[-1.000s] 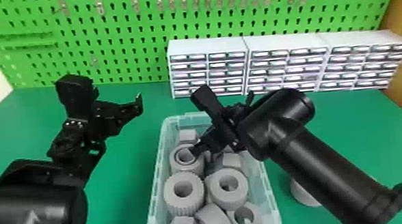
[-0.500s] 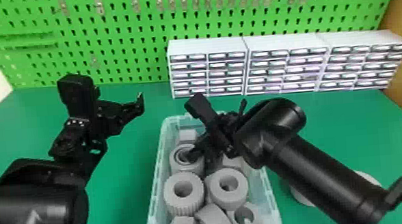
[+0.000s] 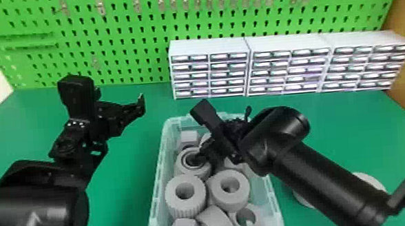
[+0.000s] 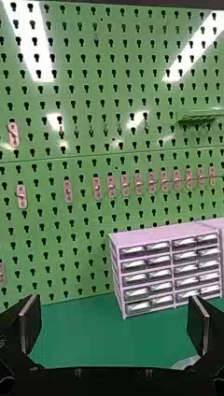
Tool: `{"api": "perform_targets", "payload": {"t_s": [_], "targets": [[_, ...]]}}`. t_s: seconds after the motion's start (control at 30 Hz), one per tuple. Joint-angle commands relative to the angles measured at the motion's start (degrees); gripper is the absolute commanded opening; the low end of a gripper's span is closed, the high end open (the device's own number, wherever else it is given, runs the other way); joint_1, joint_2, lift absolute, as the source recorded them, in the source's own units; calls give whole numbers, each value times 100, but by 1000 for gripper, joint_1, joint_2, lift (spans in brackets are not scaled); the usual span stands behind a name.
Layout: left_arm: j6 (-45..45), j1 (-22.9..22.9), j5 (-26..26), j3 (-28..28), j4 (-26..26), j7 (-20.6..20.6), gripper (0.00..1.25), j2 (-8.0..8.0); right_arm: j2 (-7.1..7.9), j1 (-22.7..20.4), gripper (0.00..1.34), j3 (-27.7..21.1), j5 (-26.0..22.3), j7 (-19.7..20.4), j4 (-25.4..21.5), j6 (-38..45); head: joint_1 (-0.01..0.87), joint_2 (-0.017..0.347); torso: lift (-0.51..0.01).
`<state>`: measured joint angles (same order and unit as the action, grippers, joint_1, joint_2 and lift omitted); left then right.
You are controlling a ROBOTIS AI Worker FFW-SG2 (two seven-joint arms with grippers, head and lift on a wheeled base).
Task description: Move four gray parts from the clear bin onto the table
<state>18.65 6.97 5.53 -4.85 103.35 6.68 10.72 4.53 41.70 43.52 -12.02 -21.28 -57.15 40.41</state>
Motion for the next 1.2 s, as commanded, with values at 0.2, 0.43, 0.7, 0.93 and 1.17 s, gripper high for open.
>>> {"api": "perform_targets", "payload": {"t_s": [0.2,0.43,0.7,0.93,1.17], "targets": [[-1,-20,9,19,1,18,1143,0,4,-101,166,51,253,151,-402,-33,678,34,-50],[7,-20,9,19,1,18,1143,0,12,-109,166,51,349,159,-499,-33,678,34,-50],[7,-47,9,36,1,35,1143,0,56,-241,167,-353,780,151,-1105,248,678,34,-50],[7,-64,9,71,1,70,1143,0,162,-452,167,-924,1228,151,-2160,793,678,34,-50],[-1,-91,9,124,10,114,1143,0,267,-725,167,-1548,1641,151,-3012,1302,678,34,-50]]}}
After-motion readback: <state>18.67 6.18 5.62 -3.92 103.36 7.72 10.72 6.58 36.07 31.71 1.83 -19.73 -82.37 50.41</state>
